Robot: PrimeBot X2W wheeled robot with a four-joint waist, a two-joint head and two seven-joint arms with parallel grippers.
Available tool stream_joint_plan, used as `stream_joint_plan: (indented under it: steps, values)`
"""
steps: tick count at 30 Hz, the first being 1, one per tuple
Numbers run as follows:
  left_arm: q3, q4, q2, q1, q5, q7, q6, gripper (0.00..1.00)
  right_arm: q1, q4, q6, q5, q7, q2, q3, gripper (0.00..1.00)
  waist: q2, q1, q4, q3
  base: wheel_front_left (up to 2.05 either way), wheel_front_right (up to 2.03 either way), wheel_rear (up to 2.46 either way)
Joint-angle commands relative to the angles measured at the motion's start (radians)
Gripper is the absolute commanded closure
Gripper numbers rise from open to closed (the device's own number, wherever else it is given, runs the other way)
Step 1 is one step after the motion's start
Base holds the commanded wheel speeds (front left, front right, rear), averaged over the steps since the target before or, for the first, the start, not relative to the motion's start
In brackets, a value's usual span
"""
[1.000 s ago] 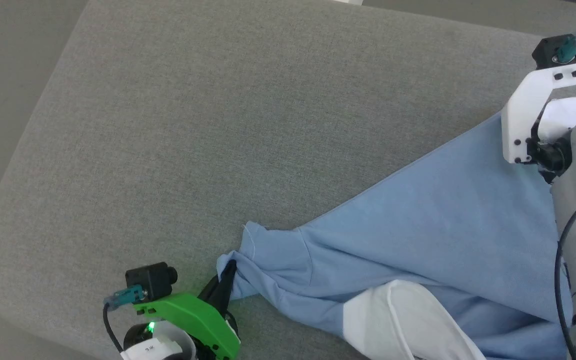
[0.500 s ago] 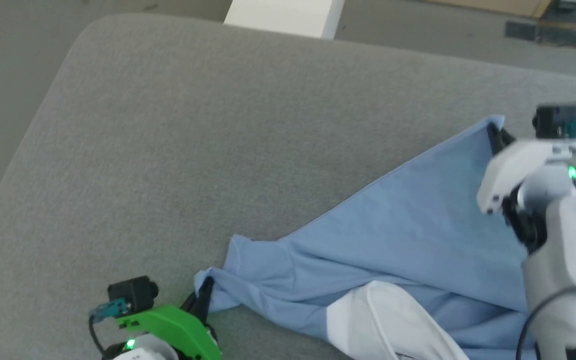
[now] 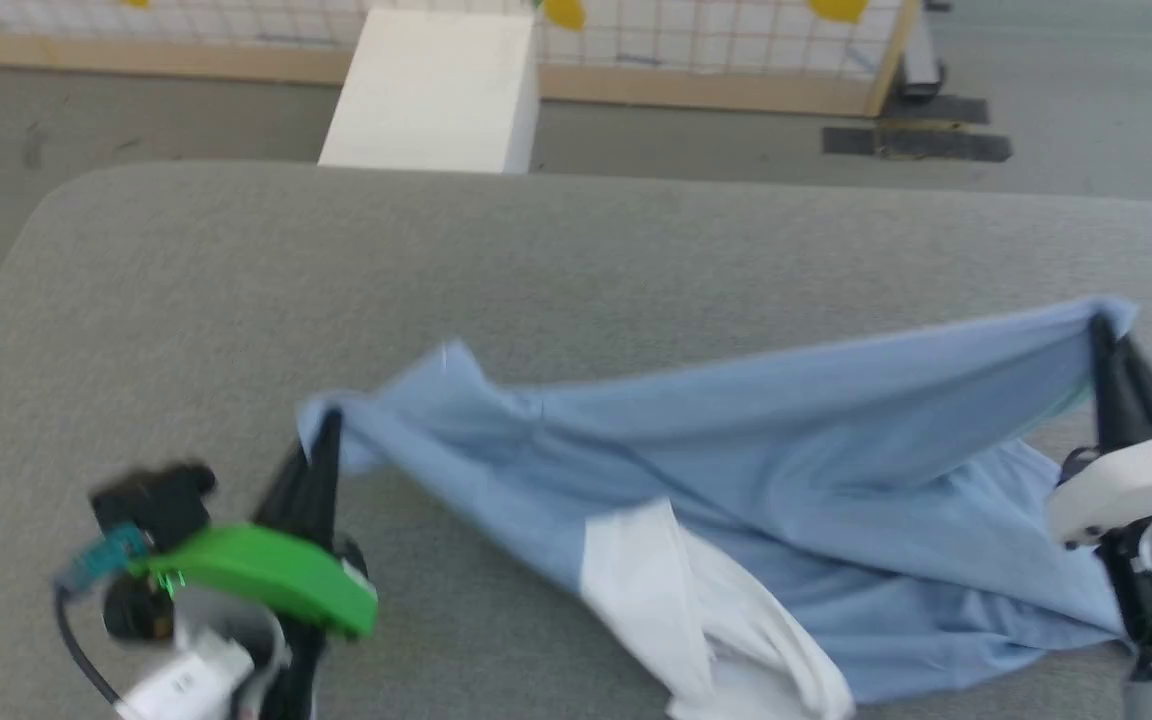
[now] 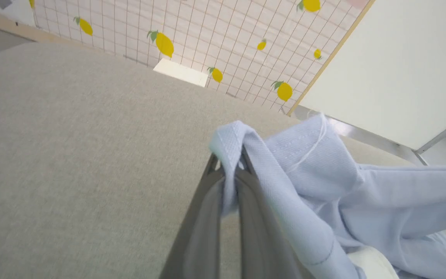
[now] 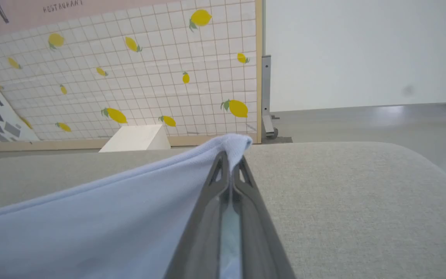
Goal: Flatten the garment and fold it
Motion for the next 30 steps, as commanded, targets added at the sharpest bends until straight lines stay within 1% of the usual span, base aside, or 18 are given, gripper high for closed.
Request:
stream_joint_plan:
  steps: [1, 4, 7, 10, 14, 17, 19, 20, 26, 30]
  values:
    - [0.011, -0.027, 0.015, -0.056, 0.002, -0.006, -0.009, 1.00, 0.003, -0.050, -0.002, -0.008, 0.021, -0.004, -0.007, 1.00, -0.0001, 0.0000, -0.064, -0.062, 0.00, 0.00, 0.00]
    - [0.022, -0.073, 0.025, -0.136, -0.004, 0.001, -0.021, 1.00, -0.016, -0.147, -0.002, -0.027, 0.086, -0.032, -0.006, 1.00, -0.0001, 0.0000, -0.083, -0.074, 0.00, 0.00, 0.00]
    - [0.026, -0.107, 0.038, -0.237, -0.019, 0.029, -0.036, 1.00, -0.066, -0.224, -0.002, -0.040, 0.163, -0.091, 0.007, 1.00, -0.0001, 0.0000, -0.098, -0.078, 0.00, 0.00, 0.00]
    - [0.036, -0.118, 0.037, -0.343, -0.061, 0.058, -0.055, 1.00, -0.139, -0.259, -0.002, -0.041, 0.229, -0.153, 0.033, 1.00, -0.0001, 0.0000, -0.111, -0.074, 0.00, 0.00, 0.00]
    - [0.052, -0.095, 0.042, -0.495, -0.113, 0.101, -0.073, 1.00, -0.269, -0.250, -0.002, -0.030, 0.306, -0.234, 0.082, 1.00, -0.0001, 0.0000, -0.127, -0.054, 0.00, 0.00, 0.00]
    - [0.069, -0.051, 0.042, -0.628, -0.149, 0.133, -0.075, 1.00, -0.398, -0.209, -0.002, -0.020, 0.344, -0.282, 0.128, 1.00, -0.0001, 0.0000, -0.139, -0.019, 0.00, 0.00, 0.00]
    - [0.078, -0.017, 0.038, -0.713, -0.169, 0.148, -0.072, 1.00, -0.483, -0.168, -0.002, -0.016, 0.358, -0.300, 0.154, 1.00, -0.0001, 0.0000, -0.146, 0.010, 0.00, 0.00, 0.00]
    - [0.087, 0.039, 0.039, -0.834, -0.182, 0.169, -0.065, 1.00, -0.603, -0.095, -0.002, -0.020, 0.366, -0.312, 0.191, 1.00, -0.0001, 0.0000, -0.154, 0.061, 0.00, 0.00, 0.00]
    - [0.095, 0.174, 0.067, -1.092, -0.138, 0.176, -0.041, 1.00, -0.858, 0.085, -0.002, -0.050, 0.347, -0.294, 0.243, 1.00, -0.0001, 0.0000, -0.172, 0.206, 0.00, 0.00, 0.00]
    - [0.109, 0.266, 0.081, -1.260, -0.091, 0.124, -0.021, 1.00, -1.017, 0.190, -0.002, -0.099, 0.297, -0.260, 0.233, 1.00, -0.0001, 0.0000, -0.181, 0.298, 0.00, 0.00, 0.00]
